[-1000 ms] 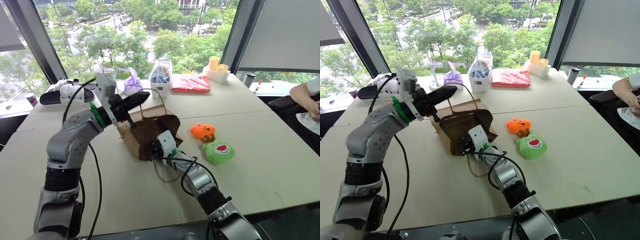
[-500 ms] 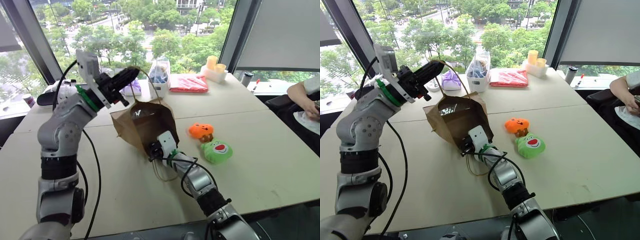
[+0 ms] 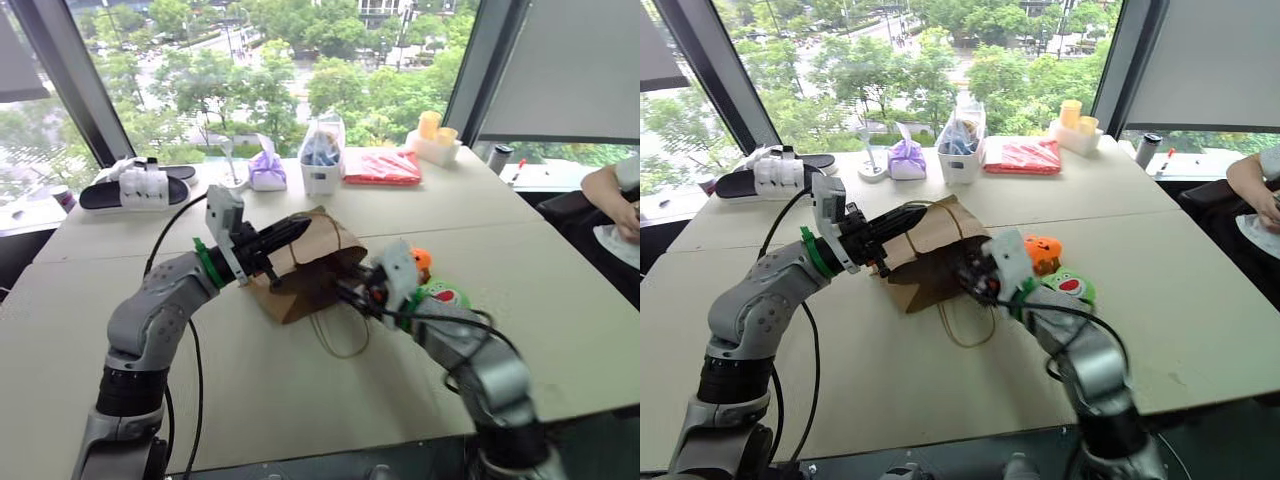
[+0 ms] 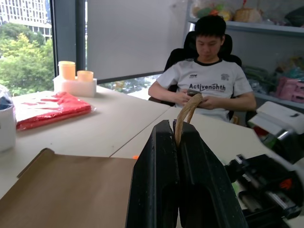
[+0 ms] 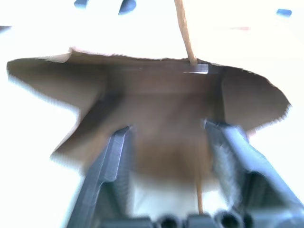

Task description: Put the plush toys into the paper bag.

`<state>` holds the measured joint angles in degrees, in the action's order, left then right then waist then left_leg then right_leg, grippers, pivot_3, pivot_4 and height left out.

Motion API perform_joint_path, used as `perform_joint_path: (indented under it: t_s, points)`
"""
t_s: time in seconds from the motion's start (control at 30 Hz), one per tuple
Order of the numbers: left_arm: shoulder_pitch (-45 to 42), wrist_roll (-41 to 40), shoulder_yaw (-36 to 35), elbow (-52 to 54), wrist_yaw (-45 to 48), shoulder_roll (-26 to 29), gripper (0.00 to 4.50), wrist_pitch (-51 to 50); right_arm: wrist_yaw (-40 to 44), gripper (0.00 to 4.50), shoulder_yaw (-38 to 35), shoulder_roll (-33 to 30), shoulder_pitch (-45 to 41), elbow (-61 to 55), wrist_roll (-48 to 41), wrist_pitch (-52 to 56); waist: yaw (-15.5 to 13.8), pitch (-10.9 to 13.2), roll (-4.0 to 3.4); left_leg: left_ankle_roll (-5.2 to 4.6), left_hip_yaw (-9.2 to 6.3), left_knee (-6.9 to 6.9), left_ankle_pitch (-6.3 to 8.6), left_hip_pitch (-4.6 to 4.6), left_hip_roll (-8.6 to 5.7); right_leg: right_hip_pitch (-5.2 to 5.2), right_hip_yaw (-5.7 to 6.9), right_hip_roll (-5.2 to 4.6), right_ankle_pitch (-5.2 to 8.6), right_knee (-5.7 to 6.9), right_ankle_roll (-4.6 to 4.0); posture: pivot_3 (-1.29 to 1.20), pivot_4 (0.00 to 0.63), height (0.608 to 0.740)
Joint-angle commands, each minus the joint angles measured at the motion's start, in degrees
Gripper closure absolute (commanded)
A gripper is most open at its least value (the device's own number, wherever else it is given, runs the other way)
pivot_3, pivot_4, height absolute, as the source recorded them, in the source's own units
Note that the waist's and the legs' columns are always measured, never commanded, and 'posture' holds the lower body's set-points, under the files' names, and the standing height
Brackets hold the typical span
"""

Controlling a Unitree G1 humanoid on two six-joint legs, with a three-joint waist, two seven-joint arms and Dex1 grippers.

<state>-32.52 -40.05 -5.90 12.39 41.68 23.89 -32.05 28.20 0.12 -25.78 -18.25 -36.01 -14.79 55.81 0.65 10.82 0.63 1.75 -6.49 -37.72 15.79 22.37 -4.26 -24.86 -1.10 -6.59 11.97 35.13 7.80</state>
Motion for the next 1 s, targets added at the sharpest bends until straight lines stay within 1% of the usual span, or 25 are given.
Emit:
perform_joint_path:
  t_s: [0.03, 0.1, 0.2, 0.3, 0.37, 0.47, 0.57, 0.67, 0.73, 0.77, 0.83, 0.87, 0.9, 0.93, 1.0]
  points:
    - [-0.32, -0.84, -0.51, 2.31, 0.85, 0.22, 4.5, 0.95, -1.29, 0.12, -8.22, -3.43, 1.24, -2.88, -0.55, 2.69, -0.05, 0.0, 0.01, -0.01, 0.03, -0.06, 0.0, 0.0, 0.0, 0.04, 0.0, 0.0, 0.0, 0.01, 0.0, 0.0, 0.15, 0.74]
    - [-0.38, -0.65, -0.39, 2.23, 0.96, 0.17, 4.5, 1.13, -0.97, 0.12, -10.07, -5.4, 3.06, -2.2, -0.73, 2.72, -0.06, 0.0, 0.01, -0.01, 0.13, -0.09, 0.0, -0.06, 0.0, 0.13, 0.05, 0.01, 0.0, 0.01, 0.0, 0.0, 0.15, 0.74]
    - [-1.06, 0.1, -0.14, 1.34, 1.2, -0.06, 4.5, 1.87, -0.65, 0.12, -10.65, -7.72, 6.39, -0.49, 0.07, 0.72, 0.01, 0.0, 0.01, -0.01, 0.16, -0.08, 0.01, -0.11, 0.03, 0.18, 0.06, 0.03, 0.01, 0.02, -0.01, 0.0, 0.15, 0.74]
    - [-2.0, 0.97, 0.29, 0.5, 1.21, -0.49, 4.5, 2.78, -1.51, 0.12, -7.12, -10.29, 10.41, 6.15, 4.95, -6.91, -0.03, 0.0, 0.02, -0.02, 0.2, -0.09, 0.0, -0.11, 0.03, 0.19, 0.05, 0.02, 0.0, 0.01, -0.01, 0.0, 0.15, 0.74]
    - [-2.15, 1.52, 0.56, 0.65, 1.03, -0.65, 4.5, 3.2, -3.03, 0.12, -5.91, -10.18, 10.77, 10.21, 7.13, -10.64, -0.02, 0.0, 0.03, -0.03, 0.21, -0.14, 0.01, -0.1, 0.02, 0.21, 0.05, 0.02, 0.0, 0.0, 0.0, 0.0, 0.15, 0.74]
    - [-2.1, 1.61, 0.51, 1.11, 0.52, -0.83, 4.5, 3.04, -3.95, 0.12, -5.64, -9.2, 10.14, 14.45, 8.05, -13.84, 0.0, 0.0, 0.03, -0.03, 0.22, -0.16, 0.01, -0.11, 0.03, 0.22, 0.03, 0.02, 0.0, 0.02, 0.0, 0.0, 0.15, 0.74]
    - [-2.17, 1.92, 0.33, 1.4, 0.1, -0.86, 4.5, 2.91, -4.48, 0.12, -3.9, -10.19, 10.0, 18.6, 11.11, -18.96, 0.0, 0.0, 0.03, -0.03, 0.21, -0.17, 0.01, -0.11, 0.03, 0.22, 0.04, 0.02, 0.0, 0.02, 0.0, 0.0, 0.15, 0.74]
    - [-2.21, 2.15, 0.24, 1.44, -0.17, -0.82, 4.5, 2.97, -4.74, 0.89, -3.91, -10.23, 9.14, 20.59, 12.28, -21.89, -0.01, 0.0, 0.03, -0.02, 0.22, -0.17, 0.01, -0.11, 0.03, 0.22, 0.03, 0.02, 0.0, 0.02, 0.0, 0.0, 0.15, 0.74]
    - [-2.34, 2.14, 0.17, 1.34, -0.31, -0.77, 4.5, 2.97, -4.78, 1.95, -4.48, -10.13, 8.57, 21.18, 12.5, -22.89, -0.01, 0.0, 0.03, -0.02, 0.21, -0.17, 0.01, -0.11, 0.03, 0.22, 0.03, 0.02, 0.0, 0.02, 0.0, 0.0, 0.15, 0.74]
    - [-2.43, 2.14, 0.12, 1.24, -0.37, -0.74, 4.5, 2.96, -4.72, 2.31, -4.77, -10.09, 8.34, 21.28, 12.47, -23.11, 0.0, 0.0, 0.03, -0.02, 0.21, -0.17, 0.01, -0.11, 0.03, 0.22, 0.03, 0.02, 0.0, 0.02, 0.0, 0.0, 0.15, 0.74]
    - [-2.46, 2.16, 0.04, 1.15, -0.47, -0.71, 4.5, 3.0, -4.24, 3.43, -5.75, -9.98, 8.24, 20.4, 11.72, -22.96, -0.01, 0.0, 0.03, -0.02, 0.2, -0.17, 0.01, -0.11, 0.03, 0.22, 0.04, 0.02, 0.0, 0.02, 0.0, 0.0, 0.15, 0.74]
    - [-2.43, 2.12, 0.01, 1.14, -0.46, -0.68, 4.5, 3.01, -3.81, 3.79, -6.33, -9.88, 8.22, 19.53, 10.92, -22.32, -0.01, 0.0, 0.03, -0.02, 0.2, -0.17, 0.01, -0.11, 0.03, 0.22, 0.03, 0.02, 0.0, 0.02, 0.0, 0.0, 0.15, 0.74]
    - [-2.42, 2.07, -0.04, 1.13, -0.45, -0.62, 4.5, 2.97, -2.35, 4.27, -6.83, -10.15, 8.27, 18.01, 9.37, -20.96, -0.01, 0.0, 0.03, -0.02, 0.2, -0.17, 0.01, -0.11, 0.03, 0.22, 0.03, 0.02, 0.0, 0.02, 0.0, 0.0, 0.15, 0.74]
    - [-2.41, 2.01, -0.08, 1.09, -0.42, -0.54, 4.5, 2.9, 0.04, 4.48, -7.19, -10.84, 8.51, 15.58, 7.04, -19.09, -0.03, 0.0, 0.03, -0.02, 0.2, -0.17, 0.01, -0.11, 0.02, 0.22, 0.03, 0.02, 0.0, 0.02, 0.0, 0.0, 0.15, 0.74]
    - [-2.35, 1.86, -0.19, 1.05, -0.33, -0.38, 4.5, 2.76, 3.93, 4.48, -7.26, -12.26, 9.03, 11.56, 4.04, -17.23, -0.02, 0.01, 0.02, -0.03, 0.19, -0.17, 0.01, -0.11, 0.03, 0.22, 0.03, 0.02, 0.0, 0.02, 0.0, 0.0, 0.15, 0.74]
